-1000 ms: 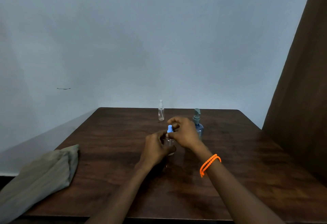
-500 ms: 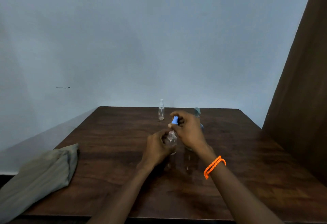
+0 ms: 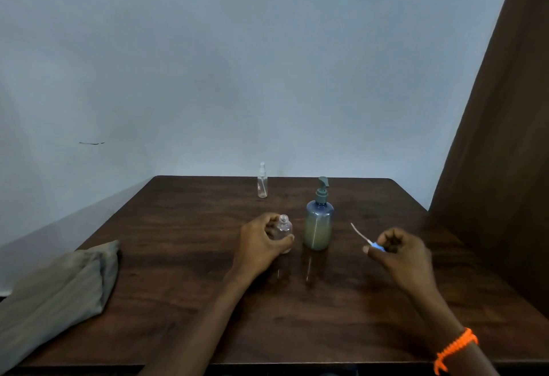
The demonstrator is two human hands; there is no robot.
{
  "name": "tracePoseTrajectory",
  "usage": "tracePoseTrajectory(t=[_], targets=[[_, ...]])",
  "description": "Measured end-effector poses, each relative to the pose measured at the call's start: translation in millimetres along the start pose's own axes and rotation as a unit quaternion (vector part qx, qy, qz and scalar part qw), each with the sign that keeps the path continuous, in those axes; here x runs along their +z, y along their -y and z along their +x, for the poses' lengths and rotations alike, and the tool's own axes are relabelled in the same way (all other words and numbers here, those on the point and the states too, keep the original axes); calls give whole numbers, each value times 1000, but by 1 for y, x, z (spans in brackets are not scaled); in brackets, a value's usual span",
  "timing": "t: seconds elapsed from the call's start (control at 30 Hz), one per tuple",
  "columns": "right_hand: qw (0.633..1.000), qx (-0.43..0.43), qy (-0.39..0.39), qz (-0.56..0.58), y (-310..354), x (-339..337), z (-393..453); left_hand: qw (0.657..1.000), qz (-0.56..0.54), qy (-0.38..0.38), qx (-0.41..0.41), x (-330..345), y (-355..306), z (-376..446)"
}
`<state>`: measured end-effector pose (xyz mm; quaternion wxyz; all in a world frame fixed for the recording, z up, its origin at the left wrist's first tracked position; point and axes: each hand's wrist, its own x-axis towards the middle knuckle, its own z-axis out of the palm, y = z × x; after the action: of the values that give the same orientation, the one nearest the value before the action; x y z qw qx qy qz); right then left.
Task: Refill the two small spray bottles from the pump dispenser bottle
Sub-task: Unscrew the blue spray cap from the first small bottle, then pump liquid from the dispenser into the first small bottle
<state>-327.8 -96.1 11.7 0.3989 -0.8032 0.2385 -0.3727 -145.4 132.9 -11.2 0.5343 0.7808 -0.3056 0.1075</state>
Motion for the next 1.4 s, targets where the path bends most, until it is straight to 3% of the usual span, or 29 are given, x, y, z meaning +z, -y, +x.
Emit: tracePoseTrajectory(t=[0.07, 0.2, 0.33, 0.43, 0.5, 0.57, 0.67, 0.9, 1.0, 1.1, 1.2, 1.3, 1.4], targets=[[998, -17, 1, -62, -8, 6, -1, 1000, -2, -1, 3, 2, -1, 1], [984, -39, 76, -159, -10, 21, 6, 1000, -6, -4, 10, 2, -1, 1], [986, -86, 78, -121, 21, 17, 32, 999, -21, -20, 22, -1, -6, 4], [966, -149, 209, 29, 65, 8, 65, 998, -14, -35, 44, -1, -12, 8], [932, -197, 305, 12, 86, 12, 85, 997, -17, -46, 53, 0, -17, 13], [908, -222, 353, -36, 93, 26, 100, 996, -28, -58, 56, 2, -21, 17], [924, -192, 331, -6, 88, 49, 107, 994, -35, -74, 66, 3, -22, 20], [969, -180, 167, -8, 83, 78, 89, 994, -34, -80, 70, 11, -18, 25], [965, -198, 165, -41, 89, 73, 90, 994, -41, -78, 66, 14, -20, 30], [952, -184, 228, -89, 92, 65, 100, 993, -39, -80, 83, 14, -28, 38], [946, -98, 310, 18, 100, 58, 112, 991, -36, -91, 88, 13, -38, 49], [957, 7, 256, 137, 120, 58, 119, 992, -49, -77, 84, 13, -45, 58], [974, 49, 204, 90, 131, 76, 125, 992, -43, -66, 96, 15, -44, 64]])
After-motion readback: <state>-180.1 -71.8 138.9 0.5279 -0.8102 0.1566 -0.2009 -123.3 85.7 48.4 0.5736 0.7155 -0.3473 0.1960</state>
